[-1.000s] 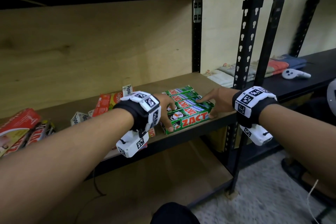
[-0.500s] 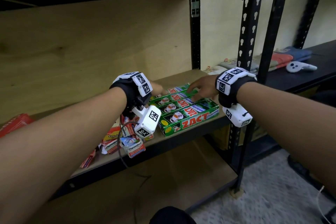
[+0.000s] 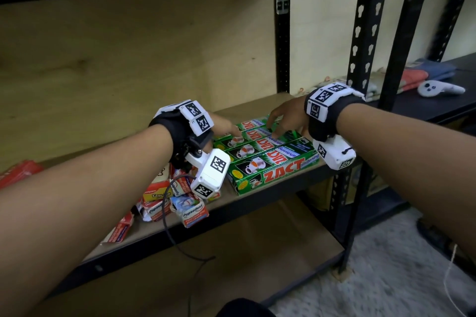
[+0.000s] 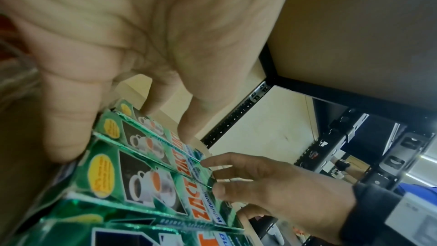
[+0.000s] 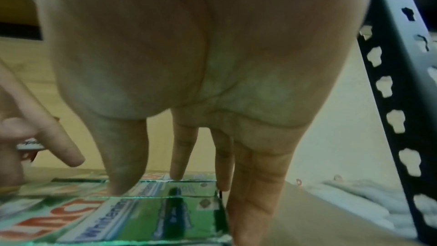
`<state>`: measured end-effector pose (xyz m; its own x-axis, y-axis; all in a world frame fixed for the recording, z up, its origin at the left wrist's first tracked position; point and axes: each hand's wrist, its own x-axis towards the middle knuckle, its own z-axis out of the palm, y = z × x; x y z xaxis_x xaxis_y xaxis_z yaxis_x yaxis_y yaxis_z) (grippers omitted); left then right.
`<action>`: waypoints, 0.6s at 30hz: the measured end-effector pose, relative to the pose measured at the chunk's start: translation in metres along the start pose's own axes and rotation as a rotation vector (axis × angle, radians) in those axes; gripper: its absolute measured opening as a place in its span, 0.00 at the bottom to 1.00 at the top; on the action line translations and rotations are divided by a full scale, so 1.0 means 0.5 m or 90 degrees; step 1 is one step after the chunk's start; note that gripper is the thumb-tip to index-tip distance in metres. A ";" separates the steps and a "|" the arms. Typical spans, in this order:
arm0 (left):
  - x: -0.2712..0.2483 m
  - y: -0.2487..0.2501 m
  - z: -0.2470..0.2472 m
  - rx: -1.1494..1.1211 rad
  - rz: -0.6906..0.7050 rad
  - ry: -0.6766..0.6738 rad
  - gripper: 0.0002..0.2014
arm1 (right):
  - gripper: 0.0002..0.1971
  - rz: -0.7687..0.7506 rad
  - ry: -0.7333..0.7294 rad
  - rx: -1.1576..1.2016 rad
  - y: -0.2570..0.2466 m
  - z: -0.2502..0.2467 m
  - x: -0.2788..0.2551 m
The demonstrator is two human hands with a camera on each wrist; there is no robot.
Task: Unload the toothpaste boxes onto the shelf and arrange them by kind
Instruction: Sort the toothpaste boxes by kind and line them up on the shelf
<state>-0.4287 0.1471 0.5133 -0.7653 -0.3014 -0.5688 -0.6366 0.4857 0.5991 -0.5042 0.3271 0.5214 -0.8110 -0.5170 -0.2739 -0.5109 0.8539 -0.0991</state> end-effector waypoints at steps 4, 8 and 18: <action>0.027 -0.008 -0.013 -0.008 -0.017 0.010 0.34 | 0.36 0.027 0.023 0.035 -0.008 0.004 0.030; 0.048 -0.011 -0.023 0.014 -0.014 0.014 0.32 | 0.42 0.040 -0.014 0.052 -0.015 -0.005 0.049; 0.064 -0.010 -0.030 0.051 0.023 0.029 0.28 | 0.37 0.012 -0.044 -0.021 -0.015 -0.009 0.068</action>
<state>-0.4514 0.1225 0.5005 -0.7919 -0.3187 -0.5209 -0.6007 0.5601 0.5705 -0.5290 0.3027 0.5173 -0.7995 -0.4949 -0.3404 -0.5062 0.8602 -0.0616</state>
